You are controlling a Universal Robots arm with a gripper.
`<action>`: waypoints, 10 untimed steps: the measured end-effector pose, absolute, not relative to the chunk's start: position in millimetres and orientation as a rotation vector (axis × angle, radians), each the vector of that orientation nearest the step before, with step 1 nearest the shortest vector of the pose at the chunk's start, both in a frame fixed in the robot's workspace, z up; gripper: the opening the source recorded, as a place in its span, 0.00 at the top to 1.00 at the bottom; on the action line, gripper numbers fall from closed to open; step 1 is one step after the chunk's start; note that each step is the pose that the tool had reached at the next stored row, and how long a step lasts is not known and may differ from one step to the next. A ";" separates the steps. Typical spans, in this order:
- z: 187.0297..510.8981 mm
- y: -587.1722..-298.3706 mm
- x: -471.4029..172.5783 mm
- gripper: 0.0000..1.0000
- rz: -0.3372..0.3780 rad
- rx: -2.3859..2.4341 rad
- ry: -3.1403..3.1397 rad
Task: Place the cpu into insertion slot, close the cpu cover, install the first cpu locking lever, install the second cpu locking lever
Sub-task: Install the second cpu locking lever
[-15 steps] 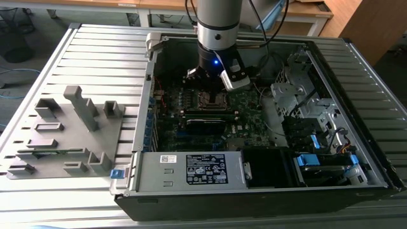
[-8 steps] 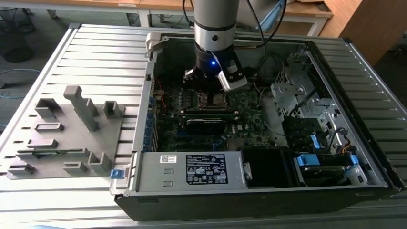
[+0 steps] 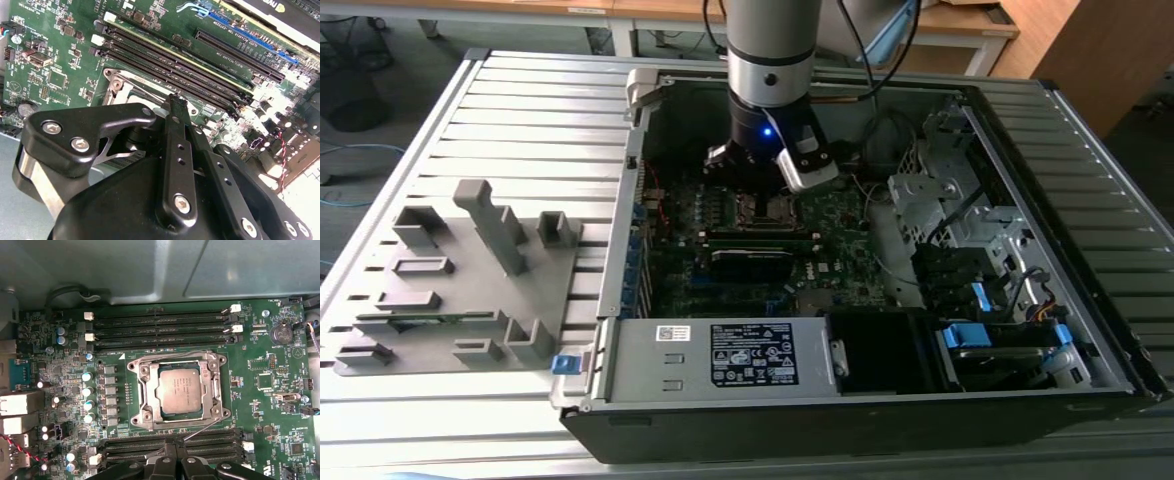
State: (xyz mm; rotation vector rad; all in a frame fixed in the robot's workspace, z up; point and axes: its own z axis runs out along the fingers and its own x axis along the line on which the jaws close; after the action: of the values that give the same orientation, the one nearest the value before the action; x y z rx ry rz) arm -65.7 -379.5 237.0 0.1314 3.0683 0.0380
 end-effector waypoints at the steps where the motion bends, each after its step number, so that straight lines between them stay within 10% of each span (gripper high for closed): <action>1: 236.8 -379.5 -67.1 0.89 0.038 0.131 3.068; 10: 233.2 -379.8 -77.1 0.89 0.037 0.131 3.068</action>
State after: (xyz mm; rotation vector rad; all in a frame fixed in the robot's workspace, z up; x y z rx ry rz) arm -77.1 -379.8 233.2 0.1311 3.0682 0.0375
